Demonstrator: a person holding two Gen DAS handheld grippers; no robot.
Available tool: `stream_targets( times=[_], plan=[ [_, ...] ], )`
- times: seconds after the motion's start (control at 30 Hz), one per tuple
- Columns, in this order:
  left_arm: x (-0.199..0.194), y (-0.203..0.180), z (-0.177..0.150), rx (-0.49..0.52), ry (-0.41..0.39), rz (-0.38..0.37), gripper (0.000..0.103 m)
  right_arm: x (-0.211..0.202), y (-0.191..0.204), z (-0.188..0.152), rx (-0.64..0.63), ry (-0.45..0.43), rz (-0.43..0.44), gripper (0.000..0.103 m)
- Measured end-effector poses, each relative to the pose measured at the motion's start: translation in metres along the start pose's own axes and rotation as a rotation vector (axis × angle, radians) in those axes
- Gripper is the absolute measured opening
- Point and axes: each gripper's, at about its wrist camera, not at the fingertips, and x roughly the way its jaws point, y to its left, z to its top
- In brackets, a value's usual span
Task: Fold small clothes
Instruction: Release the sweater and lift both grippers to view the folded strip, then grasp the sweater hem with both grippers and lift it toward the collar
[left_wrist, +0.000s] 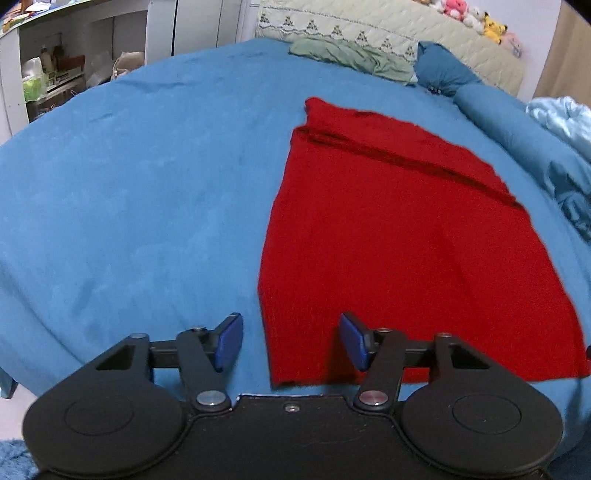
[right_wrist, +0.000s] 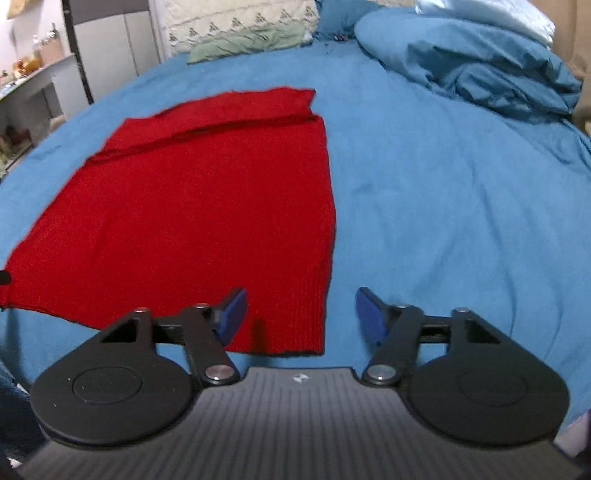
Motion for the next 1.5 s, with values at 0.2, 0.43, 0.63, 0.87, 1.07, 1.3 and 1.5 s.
stream_targets(
  times=[0.2,0.43,0.63,0.87,1.07,1.3,1.5],
  plan=[
    [0.007,-0.006,-0.01,0.035,-0.003,0.023,0.055,0.021,0.002,-0.01,-0.008,0.038,-0.011,0.057],
    [0.011,-0.012,-0.011,0.066,0.004,0.007,0.016,0.024,0.005,-0.006,-0.044,0.031,0.001,0.023],
    [-0.008,-0.015,-0.003,0.056,-0.031,0.006,0.005,0.009,-0.003,0.007,0.01,0.011,0.031,0.021],
    [-0.05,-0.022,0.045,-0.008,-0.149,-0.012,0.005,-0.027,-0.022,0.061,0.145,-0.078,0.151,0.02],
    [-0.056,-0.035,0.139,-0.06,-0.299,-0.063,0.005,-0.026,-0.025,0.161,0.182,-0.201,0.209,0.02],
    [0.02,-0.047,0.27,-0.098,-0.39,-0.052,0.005,0.056,-0.023,0.306,0.231,-0.262,0.208,0.02],
    [0.156,-0.047,0.323,-0.151,-0.317,-0.005,0.005,0.203,-0.02,0.36,0.237,-0.217,0.186,0.02]
  ],
)
